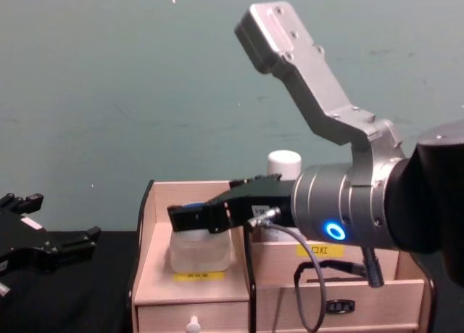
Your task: Pick up the facial cleanser and watermelon frost from the table and place them into the tiered storage box.
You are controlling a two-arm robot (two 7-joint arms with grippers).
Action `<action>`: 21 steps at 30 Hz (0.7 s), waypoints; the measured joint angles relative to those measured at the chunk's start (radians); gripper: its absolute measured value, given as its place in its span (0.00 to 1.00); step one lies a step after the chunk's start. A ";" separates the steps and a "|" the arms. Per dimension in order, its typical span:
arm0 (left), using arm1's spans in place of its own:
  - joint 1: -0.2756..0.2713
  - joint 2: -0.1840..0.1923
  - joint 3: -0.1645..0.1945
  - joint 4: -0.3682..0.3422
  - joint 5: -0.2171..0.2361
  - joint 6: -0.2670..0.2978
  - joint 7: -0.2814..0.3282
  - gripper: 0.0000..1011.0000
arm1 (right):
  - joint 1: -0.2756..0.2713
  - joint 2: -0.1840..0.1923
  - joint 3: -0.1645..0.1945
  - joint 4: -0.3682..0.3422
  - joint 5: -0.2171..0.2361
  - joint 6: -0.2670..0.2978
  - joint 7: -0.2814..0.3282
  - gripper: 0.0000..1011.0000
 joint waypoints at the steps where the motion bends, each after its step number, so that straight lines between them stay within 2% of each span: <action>1: 0.000 0.000 0.000 0.000 0.000 0.000 0.000 0.99 | -0.005 0.001 0.001 -0.006 -0.002 -0.016 -0.006 0.99; 8: 0.000 0.000 0.000 0.000 0.000 0.000 0.000 0.99 | -0.034 0.017 -0.003 -0.057 -0.026 -0.070 -0.025 0.99; 13: 0.000 0.000 0.000 0.000 0.000 0.000 0.000 0.99 | -0.085 0.049 -0.004 -0.146 -0.057 -0.130 -0.046 0.99; 18: 0.000 0.000 0.000 0.000 0.000 0.000 0.000 0.99 | -0.139 0.076 0.015 -0.228 -0.090 -0.181 -0.080 0.99; 21: 0.000 0.000 0.000 0.000 0.000 0.000 0.000 0.99 | -0.178 0.093 0.043 -0.283 -0.114 -0.214 -0.112 0.99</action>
